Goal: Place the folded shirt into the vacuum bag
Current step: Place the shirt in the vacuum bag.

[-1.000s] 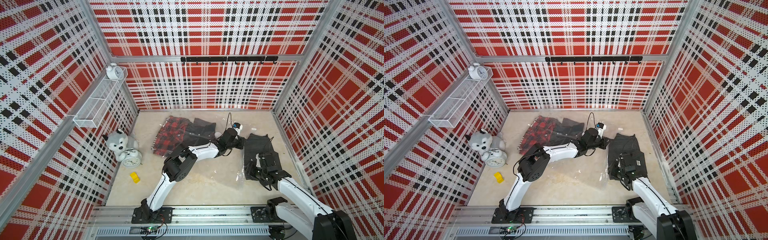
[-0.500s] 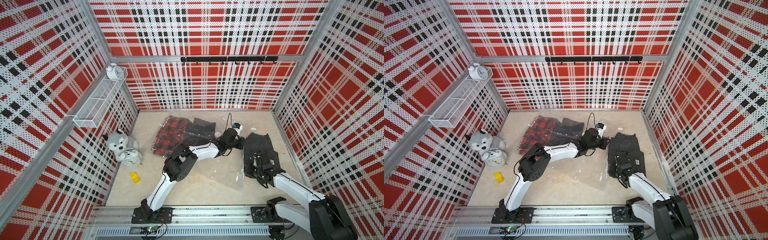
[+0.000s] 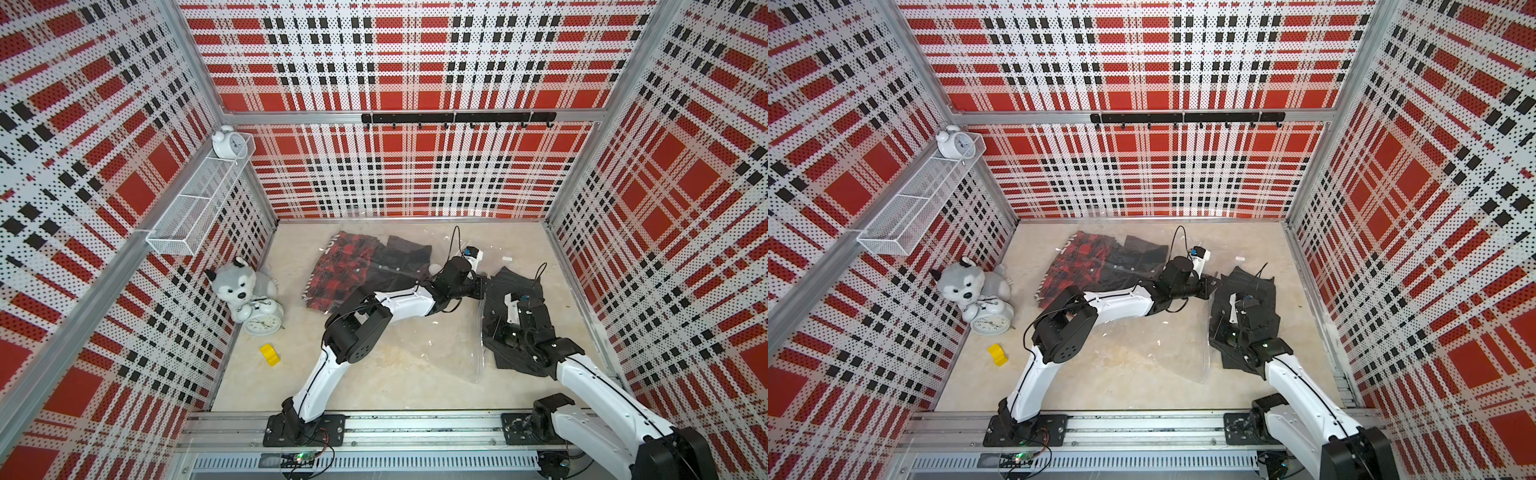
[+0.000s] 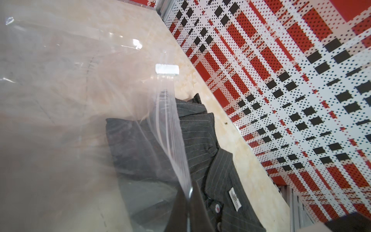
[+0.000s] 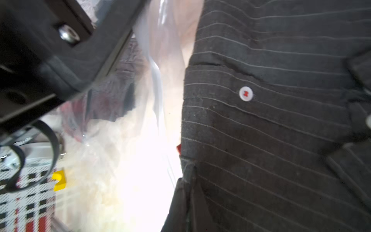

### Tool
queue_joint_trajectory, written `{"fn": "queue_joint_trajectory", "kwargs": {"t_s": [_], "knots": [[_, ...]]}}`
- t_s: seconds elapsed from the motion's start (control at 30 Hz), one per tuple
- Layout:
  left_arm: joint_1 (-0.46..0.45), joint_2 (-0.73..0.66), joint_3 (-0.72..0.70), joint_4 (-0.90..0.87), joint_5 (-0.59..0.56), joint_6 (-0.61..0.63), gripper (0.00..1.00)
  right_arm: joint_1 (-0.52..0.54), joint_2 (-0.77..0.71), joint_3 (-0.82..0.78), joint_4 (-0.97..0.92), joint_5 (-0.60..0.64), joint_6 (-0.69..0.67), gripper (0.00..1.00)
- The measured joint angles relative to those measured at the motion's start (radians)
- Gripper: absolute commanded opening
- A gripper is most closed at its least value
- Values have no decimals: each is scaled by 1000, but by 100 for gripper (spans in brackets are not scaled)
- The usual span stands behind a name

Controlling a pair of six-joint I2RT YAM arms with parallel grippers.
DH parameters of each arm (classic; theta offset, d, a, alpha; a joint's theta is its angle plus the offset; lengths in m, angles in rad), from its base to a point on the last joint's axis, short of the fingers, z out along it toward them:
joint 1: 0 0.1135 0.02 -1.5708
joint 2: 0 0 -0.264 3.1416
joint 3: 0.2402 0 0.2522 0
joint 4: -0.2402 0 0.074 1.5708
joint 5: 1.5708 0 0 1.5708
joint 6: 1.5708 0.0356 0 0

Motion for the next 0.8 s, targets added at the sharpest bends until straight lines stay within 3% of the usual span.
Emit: {"fn": "queue_joint_trajectory", "kwargs": {"t_s": [0.4,0.5,0.57,0.63,0.8], "knots": [[1,-74,-36,14,24,-19,0,0,245,-30,188,-63,45,0],[1,-77,-36,16,31,-23,0,0,277,-40,203,-56,48,11],[1,-77,-36,16,36,-24,0,0,286,-40,209,-56,45,28],[1,-77,-36,16,38,-24,0,1,280,-39,204,-53,43,36],[1,-77,-36,16,45,-26,0,-6,124,-21,93,12,36,64]]}}
